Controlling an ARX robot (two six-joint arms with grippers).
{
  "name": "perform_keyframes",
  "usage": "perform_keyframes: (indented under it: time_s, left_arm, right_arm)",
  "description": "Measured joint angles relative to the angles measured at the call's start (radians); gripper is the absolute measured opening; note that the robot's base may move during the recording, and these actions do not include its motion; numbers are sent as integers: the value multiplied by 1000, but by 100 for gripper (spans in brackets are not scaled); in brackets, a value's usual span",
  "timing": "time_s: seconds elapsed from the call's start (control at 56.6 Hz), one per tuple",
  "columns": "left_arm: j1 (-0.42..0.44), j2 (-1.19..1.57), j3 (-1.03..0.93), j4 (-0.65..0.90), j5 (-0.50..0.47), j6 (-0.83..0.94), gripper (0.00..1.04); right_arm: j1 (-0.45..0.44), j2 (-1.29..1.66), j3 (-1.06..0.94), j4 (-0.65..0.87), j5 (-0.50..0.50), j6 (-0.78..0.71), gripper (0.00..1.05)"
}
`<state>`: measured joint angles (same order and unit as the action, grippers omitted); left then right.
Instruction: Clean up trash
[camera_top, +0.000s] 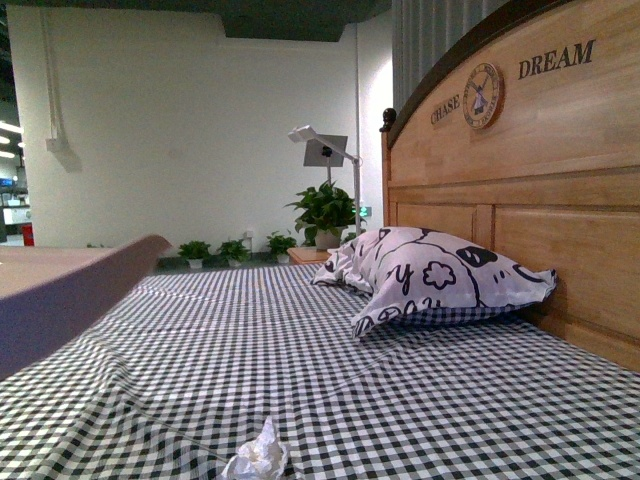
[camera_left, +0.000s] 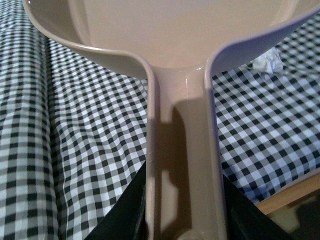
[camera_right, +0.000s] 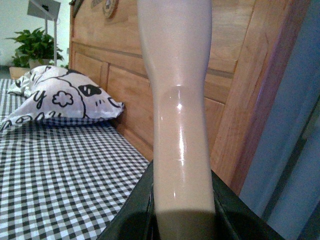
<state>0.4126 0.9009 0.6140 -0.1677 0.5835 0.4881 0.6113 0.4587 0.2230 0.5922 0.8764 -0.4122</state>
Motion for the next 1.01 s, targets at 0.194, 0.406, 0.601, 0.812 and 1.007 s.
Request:
perform_keyframes:
  time_s: [0.194,0.406,0.601,0.812,1.007]
  left_arm:
    - [-52,190,23,-25,-24,251,26]
    - [-113,309,68,-67,-49,406,26]
    - [-146,380,125,-122,-60,480,26]
    - [-132,442,188,-219,-60,594,26]
    - [-119,476,202,-248,-63,637,26]
  right_arm:
    - [0,0,0,0,0,0,20]
    - [0,0,0,0,0,0,20]
    - [0,0,0,0,0,0,20]
    - [0,-1,0,0,0,0,20]
    - [0,0,0,0,0,0,20]
